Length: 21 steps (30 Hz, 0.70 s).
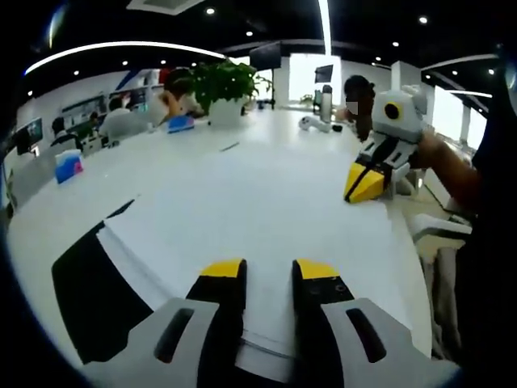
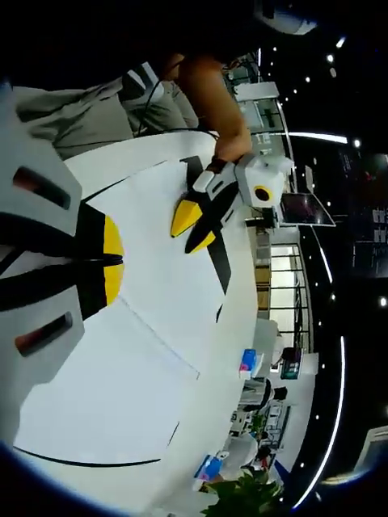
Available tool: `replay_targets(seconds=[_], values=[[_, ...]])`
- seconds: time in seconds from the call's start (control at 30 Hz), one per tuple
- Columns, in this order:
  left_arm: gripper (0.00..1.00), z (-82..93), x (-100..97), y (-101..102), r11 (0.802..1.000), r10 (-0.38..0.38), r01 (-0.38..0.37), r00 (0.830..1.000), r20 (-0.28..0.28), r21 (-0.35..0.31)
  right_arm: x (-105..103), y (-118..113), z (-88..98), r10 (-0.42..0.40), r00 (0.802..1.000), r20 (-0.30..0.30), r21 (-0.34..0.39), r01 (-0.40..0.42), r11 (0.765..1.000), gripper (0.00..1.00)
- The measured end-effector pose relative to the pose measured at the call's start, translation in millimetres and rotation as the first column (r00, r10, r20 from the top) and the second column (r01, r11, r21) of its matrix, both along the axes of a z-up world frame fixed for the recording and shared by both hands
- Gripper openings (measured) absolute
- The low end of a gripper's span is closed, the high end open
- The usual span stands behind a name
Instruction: Flip through the bound document one page at a time
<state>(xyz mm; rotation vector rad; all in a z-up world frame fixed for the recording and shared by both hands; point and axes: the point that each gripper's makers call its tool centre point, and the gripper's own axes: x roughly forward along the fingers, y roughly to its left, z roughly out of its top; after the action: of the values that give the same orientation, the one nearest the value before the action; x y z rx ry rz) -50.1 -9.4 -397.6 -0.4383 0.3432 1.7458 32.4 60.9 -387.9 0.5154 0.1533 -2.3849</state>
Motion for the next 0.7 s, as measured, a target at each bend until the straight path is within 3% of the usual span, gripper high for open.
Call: replay_targets(seconds=[0.23, 0.57, 0.7], values=[[0.25, -1.9, -2.4, -0.2, 1.0, 0.0, 0.0, 1.0, -0.016, -0.021, -10.6, 1.7, -0.8, -0.01, 1.0, 0.007, -0.015, 0.01, 1.0, 0.02], [0.25, -1.4, 2.7, -1.1, 0.998, -0.013, 0.013, 1.0, 0.005, -0.055, -23.8, 2.8, -0.8, -0.016, 0.999, 0.035, -0.039, 0.017, 0.999, 0.02], [0.25, -1.4, 2.9, -1.1, 0.999, -0.011, 0.011, 1.0, 0.007, -0.049, -32.6, 5.1, 0.3, -0.064, 0.991, 0.116, -0.127, 0.079, 0.989, 0.02]])
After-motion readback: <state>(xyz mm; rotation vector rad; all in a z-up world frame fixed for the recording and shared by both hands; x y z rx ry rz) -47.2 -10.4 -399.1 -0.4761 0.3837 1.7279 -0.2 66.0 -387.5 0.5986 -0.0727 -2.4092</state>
